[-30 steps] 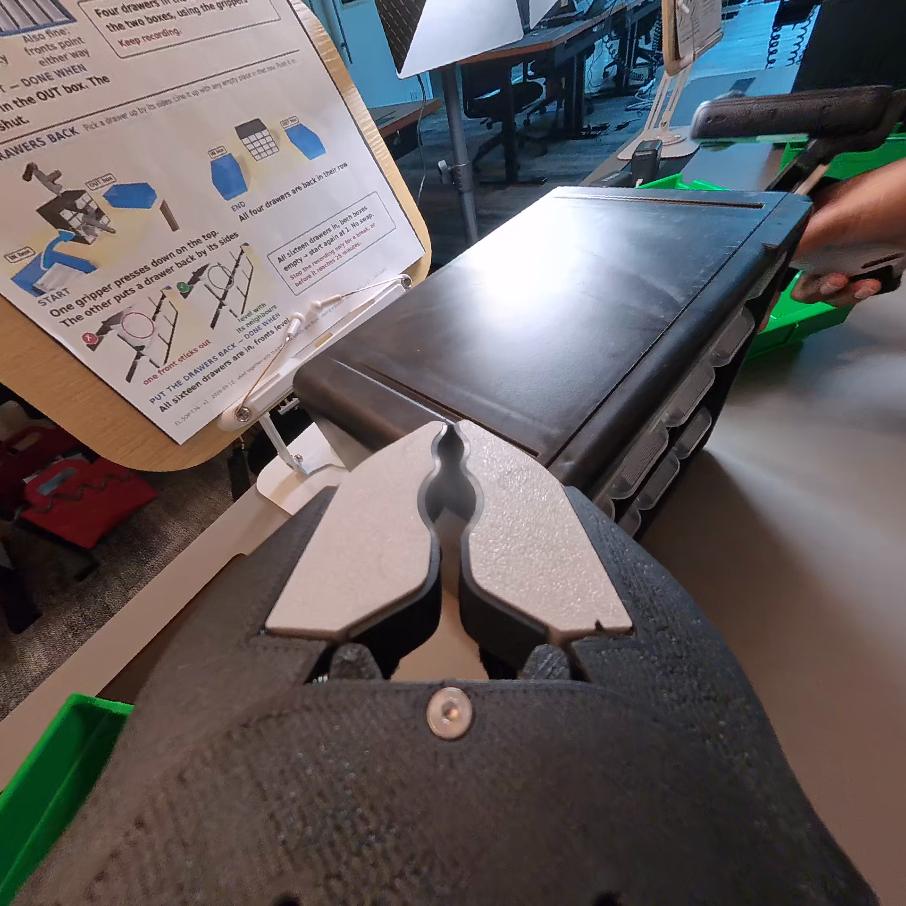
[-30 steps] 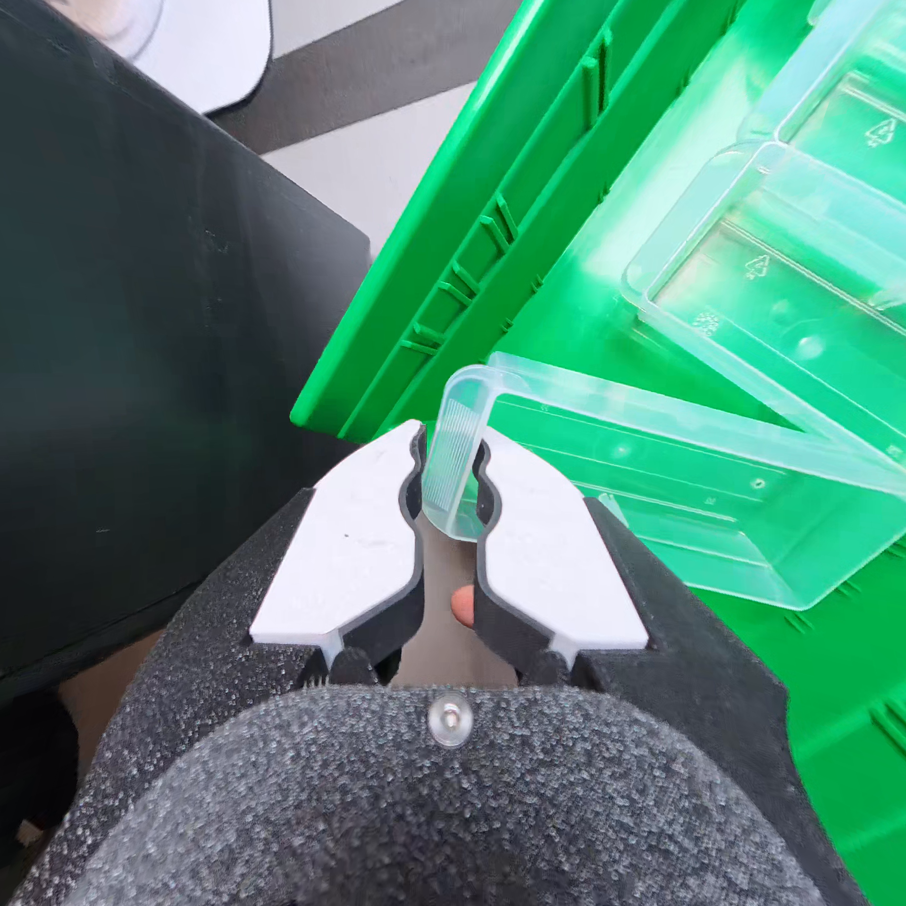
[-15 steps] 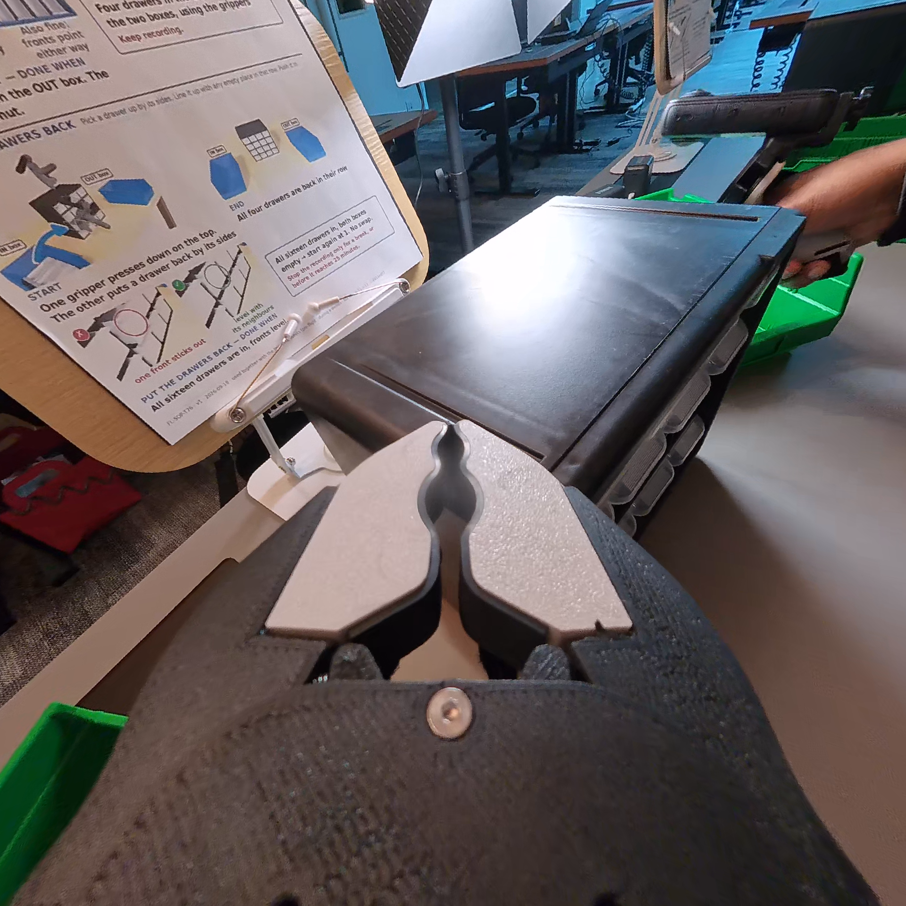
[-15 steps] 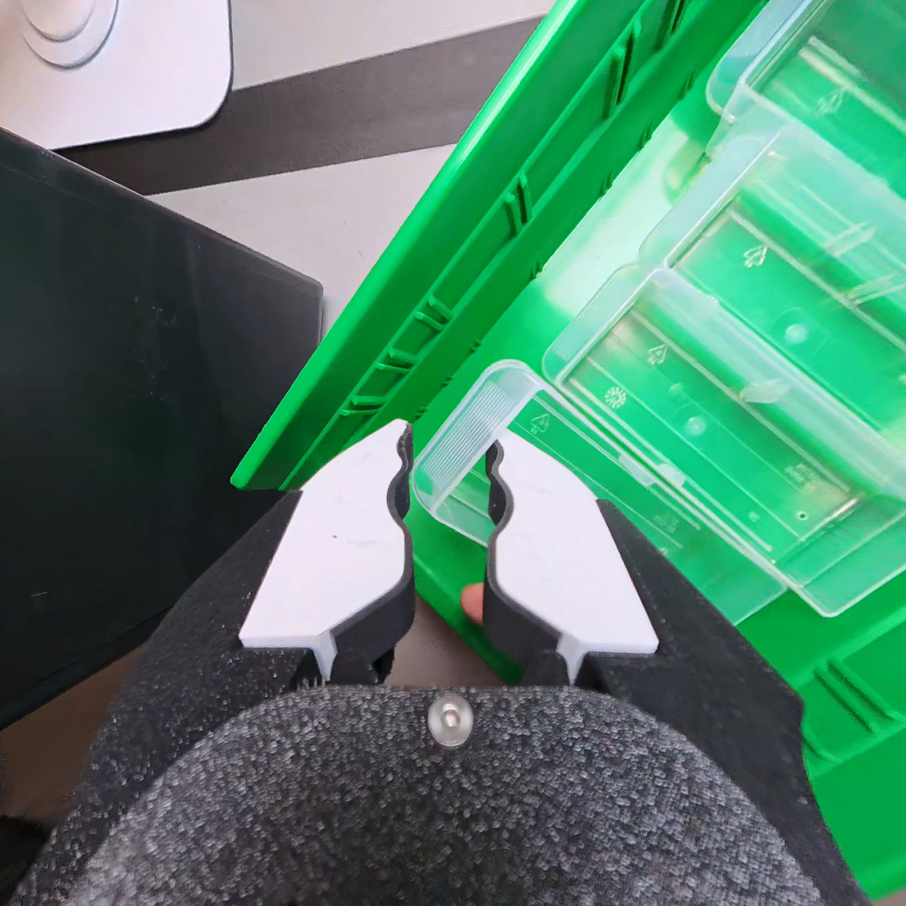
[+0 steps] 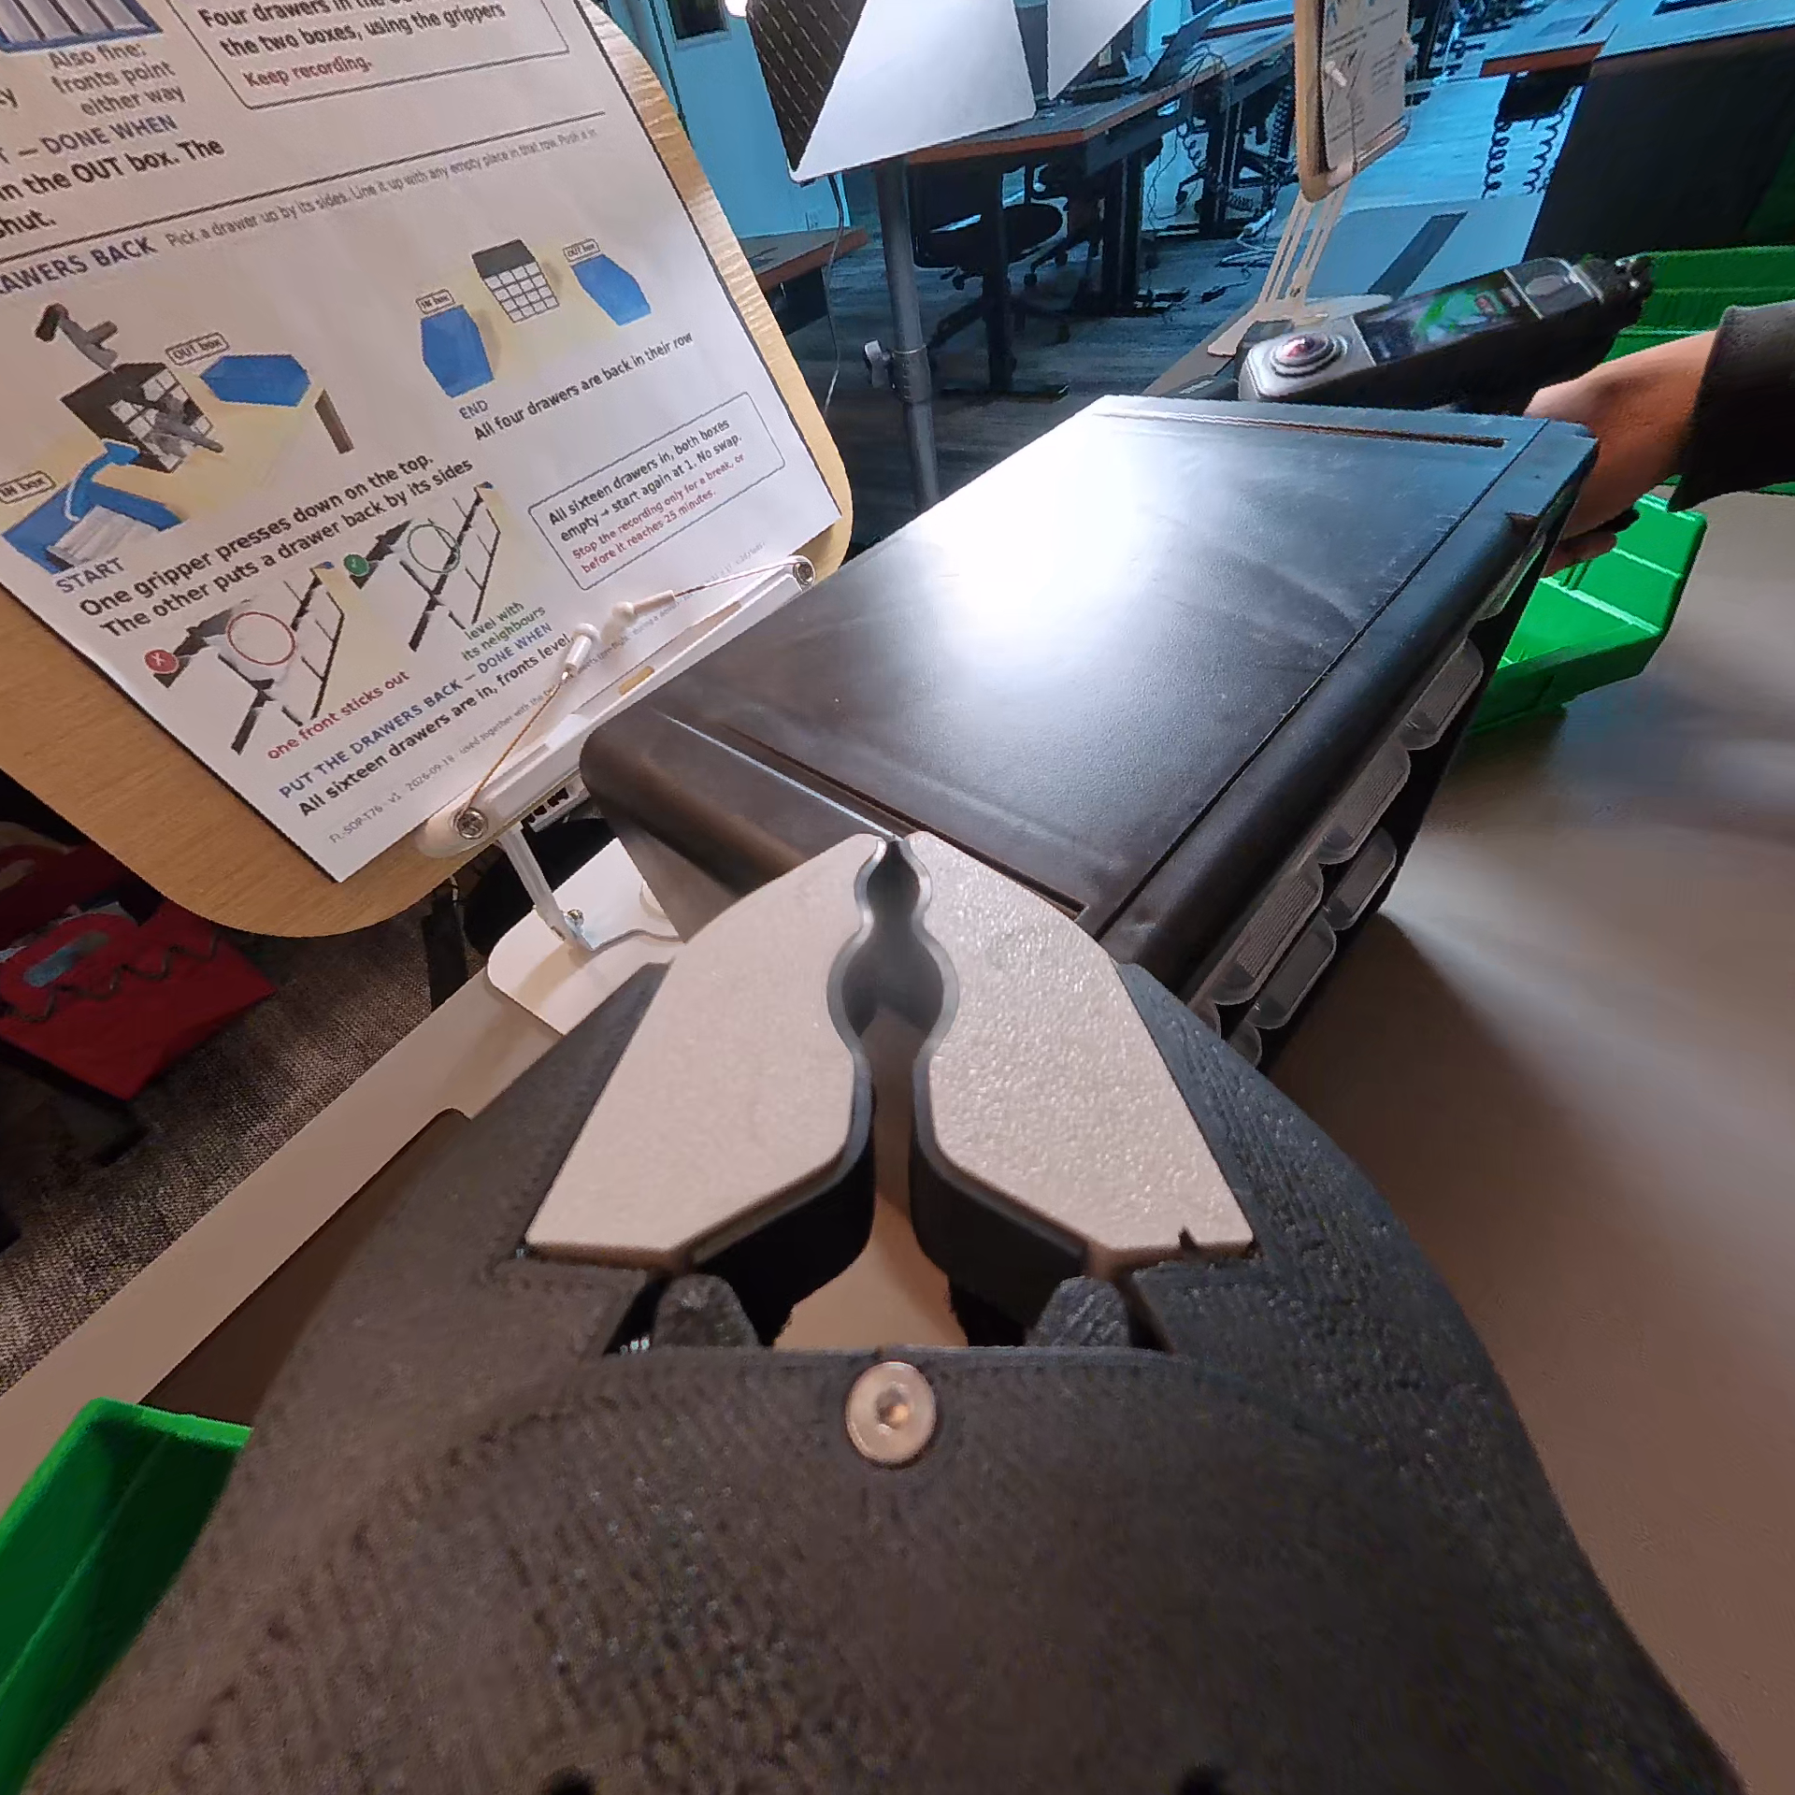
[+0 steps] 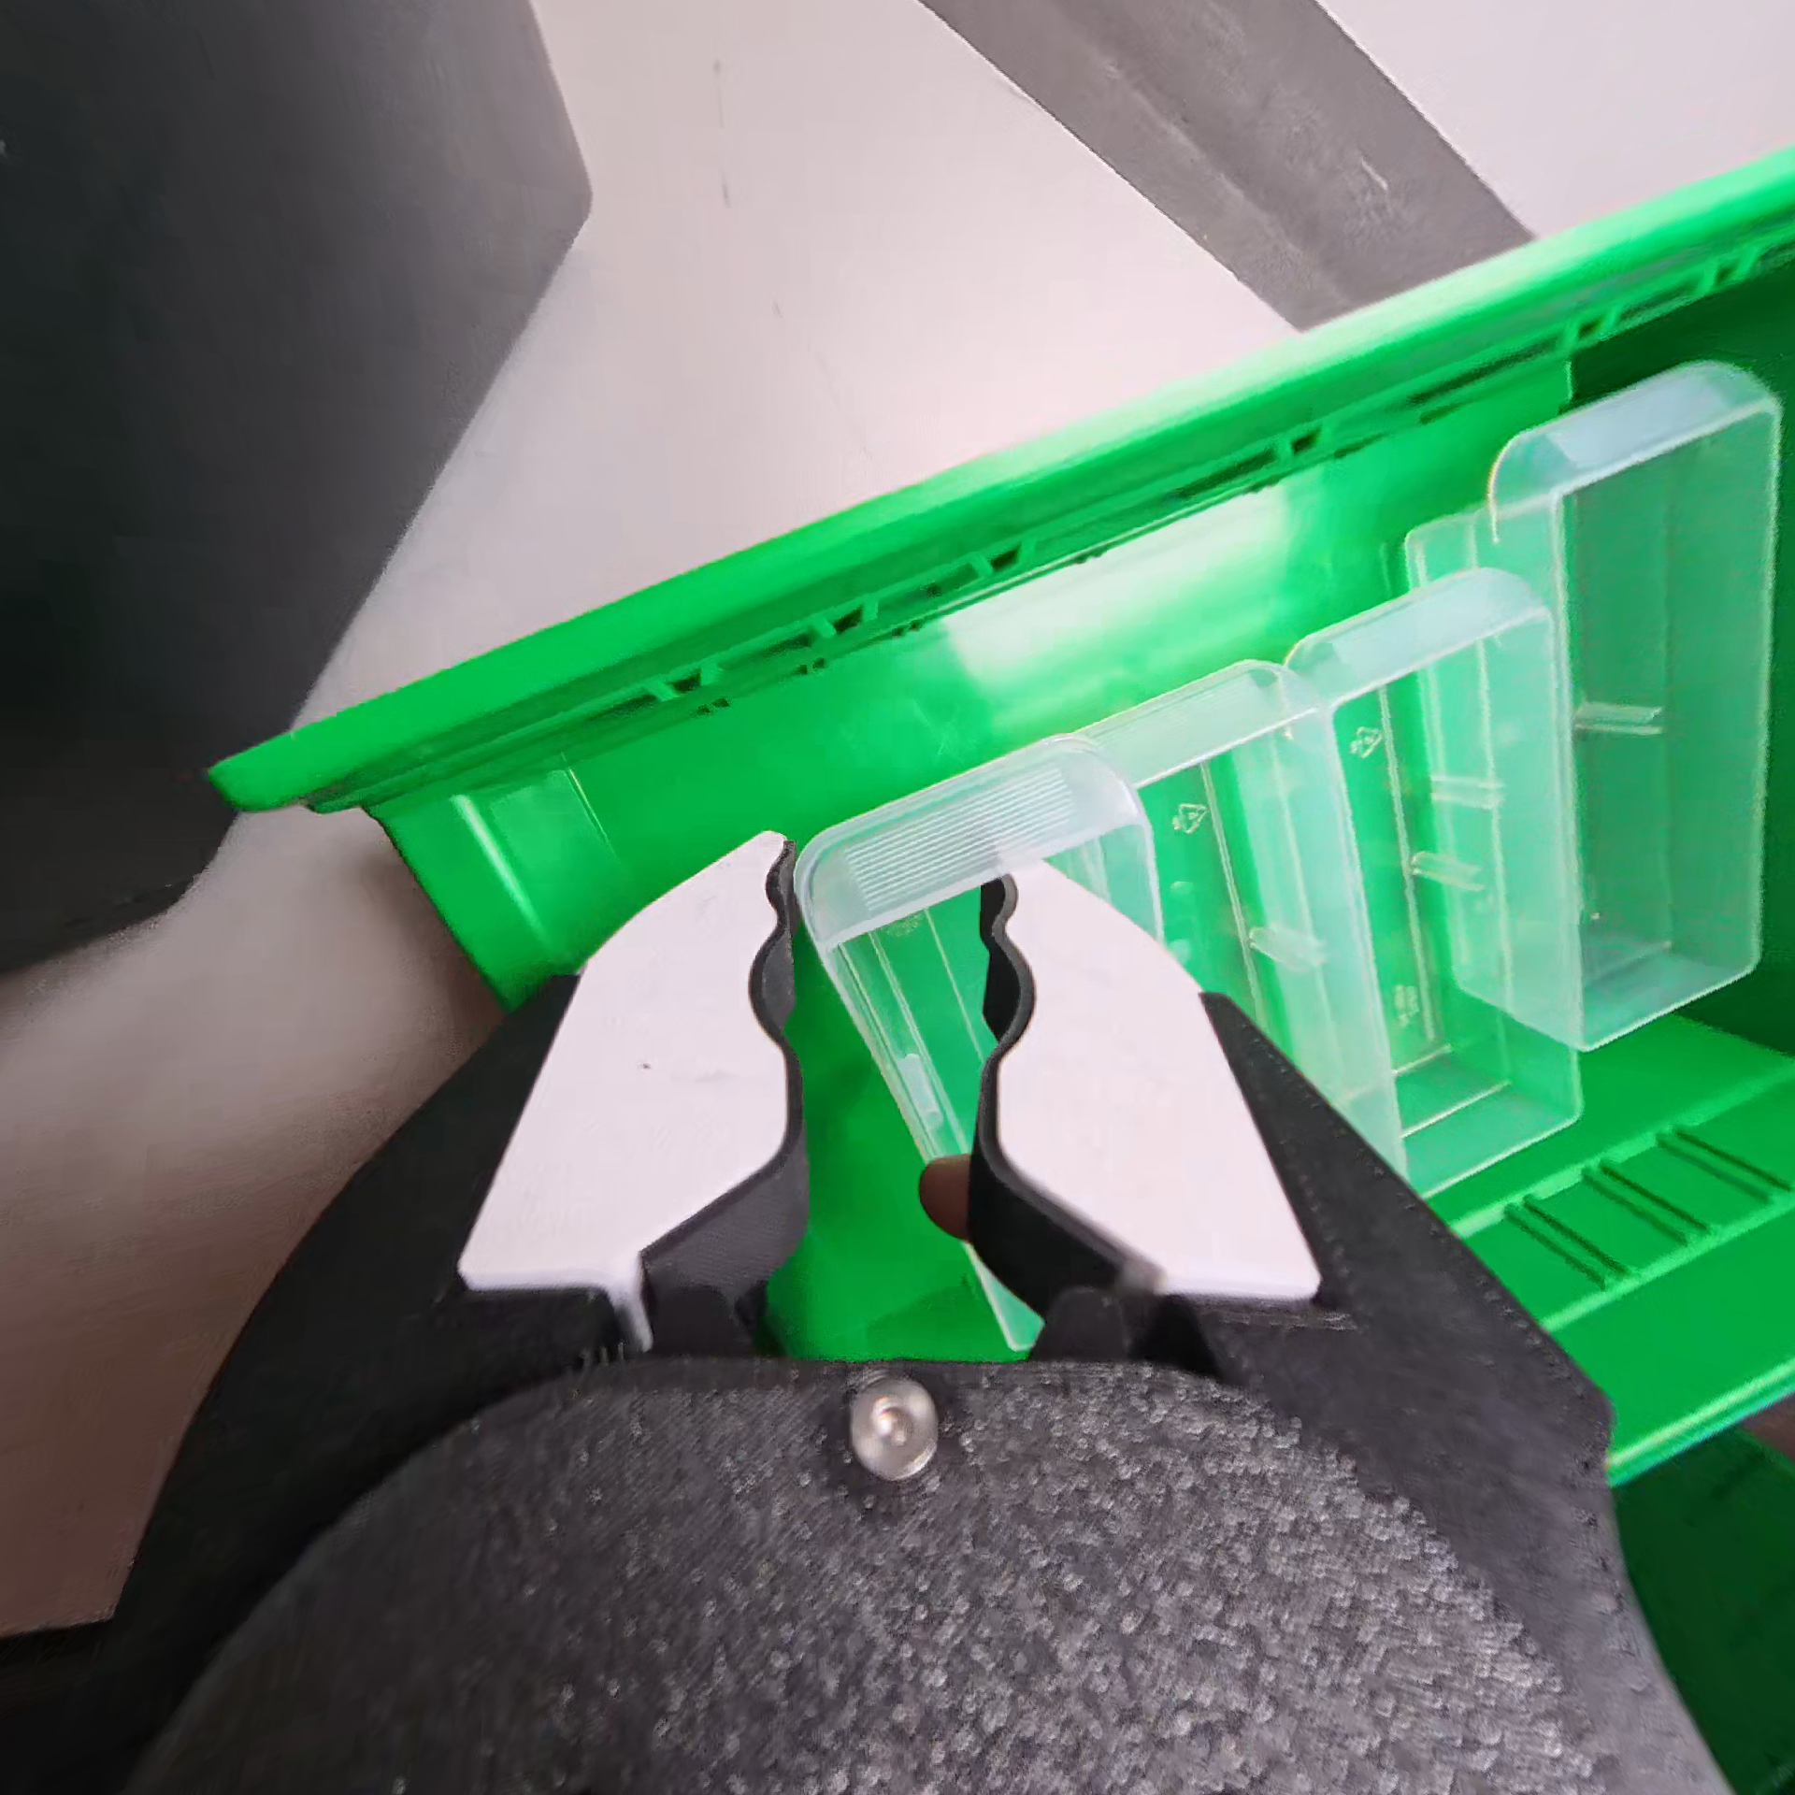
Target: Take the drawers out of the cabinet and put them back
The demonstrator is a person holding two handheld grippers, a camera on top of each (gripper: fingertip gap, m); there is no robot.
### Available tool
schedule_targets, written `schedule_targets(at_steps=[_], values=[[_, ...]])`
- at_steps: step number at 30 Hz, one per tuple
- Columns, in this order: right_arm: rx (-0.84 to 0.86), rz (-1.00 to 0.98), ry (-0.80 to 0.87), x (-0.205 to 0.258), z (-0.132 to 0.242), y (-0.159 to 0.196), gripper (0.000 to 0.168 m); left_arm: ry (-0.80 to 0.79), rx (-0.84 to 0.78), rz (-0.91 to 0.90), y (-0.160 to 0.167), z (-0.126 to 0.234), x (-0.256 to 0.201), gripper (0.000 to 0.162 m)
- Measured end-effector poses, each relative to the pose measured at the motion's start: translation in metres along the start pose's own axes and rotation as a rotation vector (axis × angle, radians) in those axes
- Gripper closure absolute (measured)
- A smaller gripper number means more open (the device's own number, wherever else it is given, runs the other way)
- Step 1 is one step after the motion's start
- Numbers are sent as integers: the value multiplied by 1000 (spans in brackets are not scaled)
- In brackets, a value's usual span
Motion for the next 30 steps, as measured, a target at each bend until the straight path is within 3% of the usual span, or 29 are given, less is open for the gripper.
schedule_targets(at_steps=[6, 12, 22, 25, 30], values=[[-94, 176, 64, -1, -3, -3, 127, 0, -4, 1, 0, 0, 1, 162], [-158, 233, 54, -3, 7, 0, 128, 1, -7, 3, 0, 0, 1, 162], [-490, 156, -17, 16, 80, -10, 130, 1, -10, 4, 0, 0, 1, 162], [-423, 273, -15, 40, 77, 17, 129, -8, -6, -1, 0, 0, 1, 162], [-255, 570, 228, 46, 46, 57, 125, -22, -2, -4, 0, 0, 2, 162]])
Point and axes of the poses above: each gripper's, where its closed fingertips meet, z back along the fingers, y out of its underside, x = y × z across the jaws, the point moved 1 cm from there along z, back along the fingers, and after that the axes turned 14 degrees about y, right-handed, at the moved point
